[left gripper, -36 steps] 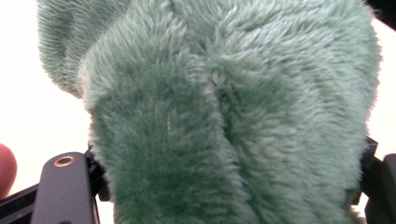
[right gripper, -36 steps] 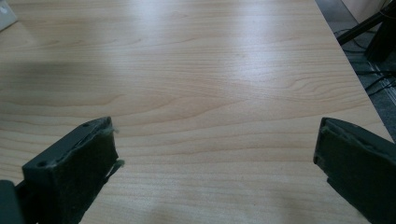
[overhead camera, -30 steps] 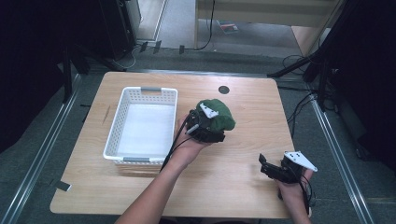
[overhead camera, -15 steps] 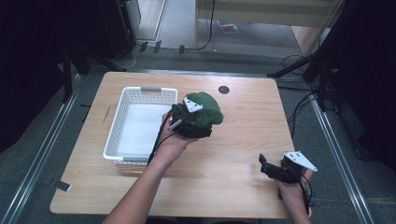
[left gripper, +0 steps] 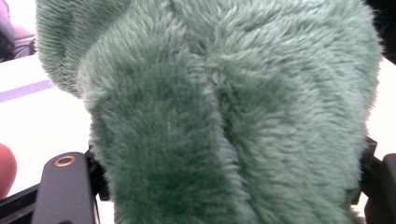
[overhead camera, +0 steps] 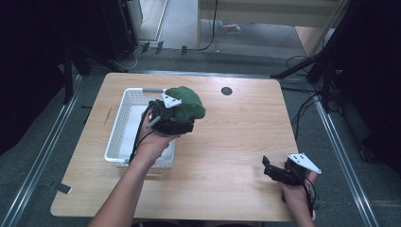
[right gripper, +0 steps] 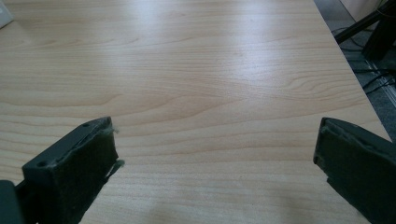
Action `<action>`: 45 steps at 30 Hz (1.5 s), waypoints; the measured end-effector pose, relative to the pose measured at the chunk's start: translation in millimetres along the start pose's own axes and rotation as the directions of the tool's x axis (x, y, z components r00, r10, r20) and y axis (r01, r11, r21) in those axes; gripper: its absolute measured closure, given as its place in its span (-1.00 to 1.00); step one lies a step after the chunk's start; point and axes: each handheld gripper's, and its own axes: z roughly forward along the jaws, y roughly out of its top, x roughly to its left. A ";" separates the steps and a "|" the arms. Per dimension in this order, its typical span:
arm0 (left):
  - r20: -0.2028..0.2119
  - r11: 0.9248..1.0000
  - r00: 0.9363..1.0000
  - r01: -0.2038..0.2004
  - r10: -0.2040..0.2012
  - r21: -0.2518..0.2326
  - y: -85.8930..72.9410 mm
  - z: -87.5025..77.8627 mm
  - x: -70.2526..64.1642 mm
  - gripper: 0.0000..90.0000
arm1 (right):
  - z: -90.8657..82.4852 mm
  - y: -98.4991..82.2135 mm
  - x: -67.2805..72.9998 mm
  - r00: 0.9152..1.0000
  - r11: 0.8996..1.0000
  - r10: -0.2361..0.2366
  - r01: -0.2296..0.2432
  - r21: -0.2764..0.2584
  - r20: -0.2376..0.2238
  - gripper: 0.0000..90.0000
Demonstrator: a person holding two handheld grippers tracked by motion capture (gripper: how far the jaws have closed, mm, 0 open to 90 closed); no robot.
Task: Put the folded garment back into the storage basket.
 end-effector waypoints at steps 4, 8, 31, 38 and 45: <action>-0.017 1.000 1.000 0.015 -0.015 -0.002 -3.1 -2.4 10.6 -0.51 | 0.0 0.0 -0.1 1.000 1.000 0.000 0.000 0.000 0.001 -1.00; -0.032 1.000 0.999 0.029 -0.029 -0.004 -7.3 -3.5 24.2 -0.51 | 0.2 0.0 -0.3 1.000 1.000 0.000 0.000 0.000 0.003 -1.00; -0.152 0.992 0.983 0.114 -0.104 0.061 -43.8 33.1 89.9 -0.53 | -0.3 -0.2 0.3 1.000 1.000 0.005 -0.005 0.001 0.012 -1.00; -0.172 0.988 0.980 0.118 -0.099 0.101 -51.9 45.2 99.5 -0.54 | -0.4 -0.3 0.3 1.000 1.000 0.006 -0.006 0.000 0.012 -1.00; -0.175 0.980 0.981 0.110 -0.081 0.166 -61.8 57.1 106.0 -0.55 | -0.4 -0.3 0.3 1.000 1.000 0.005 -0.005 0.000 0.011 -1.00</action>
